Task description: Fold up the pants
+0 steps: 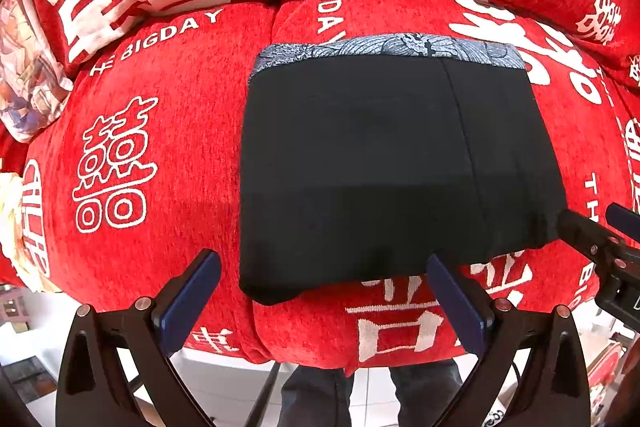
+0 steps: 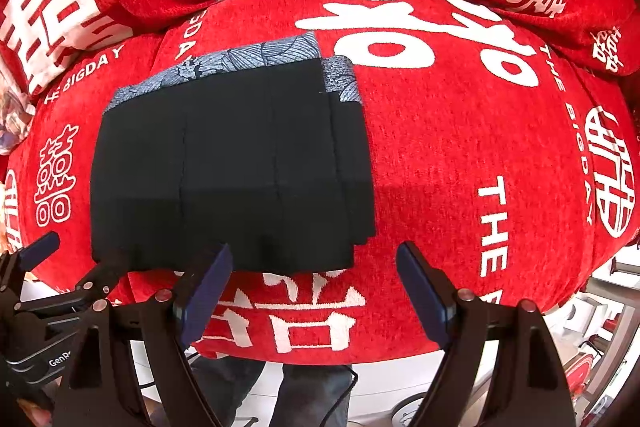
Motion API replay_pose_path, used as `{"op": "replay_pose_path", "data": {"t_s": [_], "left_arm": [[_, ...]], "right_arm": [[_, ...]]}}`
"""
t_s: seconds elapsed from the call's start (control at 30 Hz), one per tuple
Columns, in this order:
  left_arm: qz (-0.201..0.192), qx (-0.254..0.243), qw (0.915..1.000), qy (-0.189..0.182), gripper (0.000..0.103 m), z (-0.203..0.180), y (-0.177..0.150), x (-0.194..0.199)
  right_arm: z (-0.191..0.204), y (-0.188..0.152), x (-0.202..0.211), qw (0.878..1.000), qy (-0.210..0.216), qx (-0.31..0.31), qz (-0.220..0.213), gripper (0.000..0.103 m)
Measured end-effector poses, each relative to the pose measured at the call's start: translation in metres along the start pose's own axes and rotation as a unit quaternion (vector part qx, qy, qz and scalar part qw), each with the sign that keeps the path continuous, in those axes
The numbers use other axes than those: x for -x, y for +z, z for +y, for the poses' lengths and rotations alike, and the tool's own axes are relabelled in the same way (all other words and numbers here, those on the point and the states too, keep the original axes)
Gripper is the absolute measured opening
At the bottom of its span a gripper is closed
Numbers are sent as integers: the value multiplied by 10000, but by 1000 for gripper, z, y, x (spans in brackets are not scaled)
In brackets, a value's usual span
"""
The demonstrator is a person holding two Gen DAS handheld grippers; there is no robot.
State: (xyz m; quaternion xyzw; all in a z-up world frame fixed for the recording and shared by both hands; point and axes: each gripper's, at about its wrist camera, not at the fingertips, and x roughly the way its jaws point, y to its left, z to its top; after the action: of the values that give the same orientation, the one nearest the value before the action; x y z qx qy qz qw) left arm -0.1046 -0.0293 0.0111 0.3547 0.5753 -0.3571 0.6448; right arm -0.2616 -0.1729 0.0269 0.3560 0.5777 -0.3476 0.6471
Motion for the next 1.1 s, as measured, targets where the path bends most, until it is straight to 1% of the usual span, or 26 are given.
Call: {"op": "replay_pose_path", "data": {"t_s": [0.33, 0.47, 1.1], "left_arm": [[28, 35, 10000, 8, 103, 0, 0, -1], [21, -16, 10000, 81, 103, -1, -1, -1], [3, 27, 9999, 124, 103, 0, 0, -2]], "right_arm": [[3, 2, -1, 9998, -134, 130, -14, 86], [3, 2, -2, 9998, -167, 145, 9, 86], [6, -1, -6, 9995, -219, 217, 37, 86]]}}
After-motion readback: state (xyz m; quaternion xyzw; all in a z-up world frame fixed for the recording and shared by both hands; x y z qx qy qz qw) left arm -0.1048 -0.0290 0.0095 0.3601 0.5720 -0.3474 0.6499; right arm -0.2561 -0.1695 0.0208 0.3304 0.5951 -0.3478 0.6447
